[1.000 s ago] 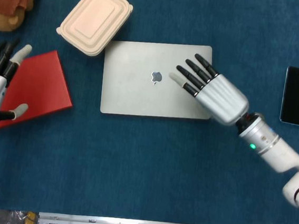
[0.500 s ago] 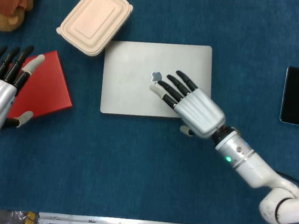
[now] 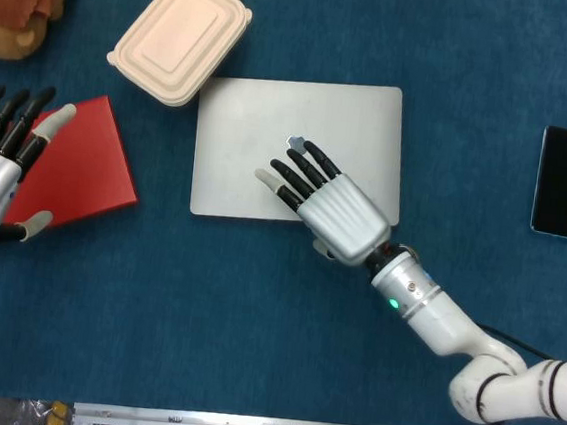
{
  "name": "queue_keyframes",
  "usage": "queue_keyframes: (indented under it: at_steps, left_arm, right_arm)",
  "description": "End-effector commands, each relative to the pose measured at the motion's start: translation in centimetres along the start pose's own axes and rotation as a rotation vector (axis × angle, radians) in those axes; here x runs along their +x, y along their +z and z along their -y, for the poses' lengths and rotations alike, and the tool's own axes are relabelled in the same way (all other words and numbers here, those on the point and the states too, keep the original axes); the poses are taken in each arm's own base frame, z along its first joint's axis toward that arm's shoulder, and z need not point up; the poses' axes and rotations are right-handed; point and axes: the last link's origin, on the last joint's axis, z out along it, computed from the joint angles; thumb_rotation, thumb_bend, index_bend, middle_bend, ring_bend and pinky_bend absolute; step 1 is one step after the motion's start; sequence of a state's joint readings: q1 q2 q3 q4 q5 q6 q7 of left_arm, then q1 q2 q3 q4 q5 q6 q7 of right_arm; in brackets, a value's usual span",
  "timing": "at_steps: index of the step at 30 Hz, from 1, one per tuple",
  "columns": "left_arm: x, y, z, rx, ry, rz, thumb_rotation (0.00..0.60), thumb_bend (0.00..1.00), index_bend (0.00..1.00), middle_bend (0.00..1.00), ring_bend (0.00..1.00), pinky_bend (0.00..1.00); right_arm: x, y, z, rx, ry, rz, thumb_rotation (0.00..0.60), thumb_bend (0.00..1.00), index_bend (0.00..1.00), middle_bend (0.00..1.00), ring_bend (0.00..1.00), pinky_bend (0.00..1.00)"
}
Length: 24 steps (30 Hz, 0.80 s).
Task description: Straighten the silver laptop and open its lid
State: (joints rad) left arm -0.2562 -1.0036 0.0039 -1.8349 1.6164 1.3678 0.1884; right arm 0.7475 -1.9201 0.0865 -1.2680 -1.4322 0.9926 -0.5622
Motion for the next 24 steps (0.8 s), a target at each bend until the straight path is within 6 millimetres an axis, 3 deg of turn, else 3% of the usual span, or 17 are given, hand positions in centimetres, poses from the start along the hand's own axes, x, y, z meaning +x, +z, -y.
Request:
queue_keyframes:
  at_steps: [1, 24]
  left_arm:
    - [0.0, 0.0, 0.2, 0.001, 0.002, -0.001, 0.6, 0.14, 0.0, 0.0, 0.0, 0.0]
    - [0.0, -0.3, 2.0, 0.03, -0.004, -0.014, 0.6, 0.14, 0.0, 0.0, 0.0, 0.0]
  right_arm:
    - [-0.2, 0.9, 0.5, -0.001, -0.022, -0.017, 0.6, 0.1, 0.0, 0.1, 0.0, 0.04]
    - [-1.0, 4.1, 1.9, -0.001, -0.087, -0.054, 0.6, 0.1, 0.0, 0.1, 0.0, 0.04]
